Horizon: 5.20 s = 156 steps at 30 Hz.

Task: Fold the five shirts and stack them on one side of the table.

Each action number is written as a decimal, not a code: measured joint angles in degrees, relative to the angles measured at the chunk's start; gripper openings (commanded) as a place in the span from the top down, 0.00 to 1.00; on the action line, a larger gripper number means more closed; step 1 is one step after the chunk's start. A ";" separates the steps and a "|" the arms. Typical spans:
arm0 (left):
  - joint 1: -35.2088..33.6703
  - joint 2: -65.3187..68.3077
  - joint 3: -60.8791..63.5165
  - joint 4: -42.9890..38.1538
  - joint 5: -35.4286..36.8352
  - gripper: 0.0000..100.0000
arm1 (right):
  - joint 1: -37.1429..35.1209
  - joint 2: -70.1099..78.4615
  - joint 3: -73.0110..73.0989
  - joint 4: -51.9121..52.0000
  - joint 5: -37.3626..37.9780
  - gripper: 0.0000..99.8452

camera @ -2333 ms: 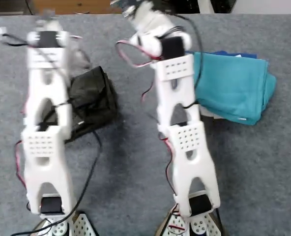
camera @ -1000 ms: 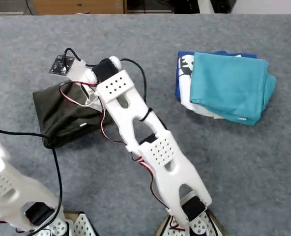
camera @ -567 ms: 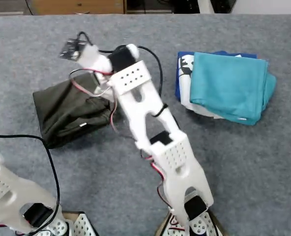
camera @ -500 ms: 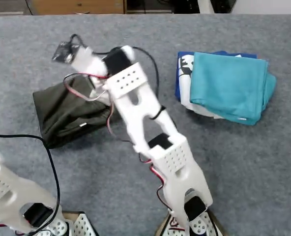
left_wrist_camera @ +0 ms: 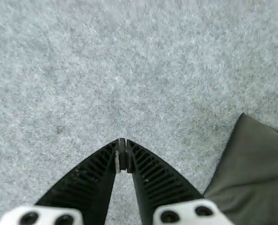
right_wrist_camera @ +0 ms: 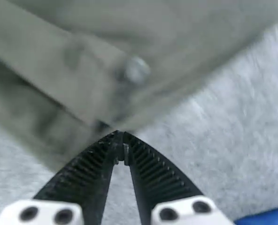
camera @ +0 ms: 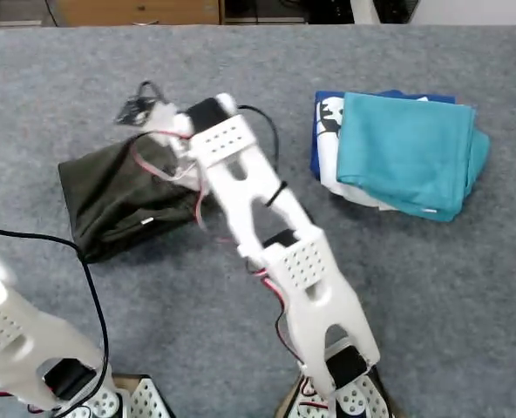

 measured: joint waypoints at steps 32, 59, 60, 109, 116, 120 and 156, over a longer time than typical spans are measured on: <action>0.00 0.00 -0.18 0.00 0.00 0.98 | -0.18 16.97 -20.84 3.78 -3.52 1.00; 24.97 30.07 -6.15 -4.75 0.00 0.98 | -4.66 7.91 -11.96 -23.47 -9.67 1.00; 24.97 31.56 -8.53 -3.34 0.00 0.98 | -4.75 8.26 -11.96 -22.24 -9.76 1.00; 22.15 51.16 -46.24 5.89 -2.11 0.98 | 4.13 7.47 1.05 4.40 -3.34 1.00; 22.24 54.07 -45.98 5.89 -5.27 0.98 | 4.92 10.90 -14.77 6.15 -3.34 1.00; 20.75 54.07 -45.98 6.33 -5.63 0.98 | 4.31 10.11 -16.26 6.15 -3.34 1.00; 20.66 38.95 -18.20 2.64 1.05 0.73 | -1.49 -15.03 17.23 -2.29 -56.35 0.57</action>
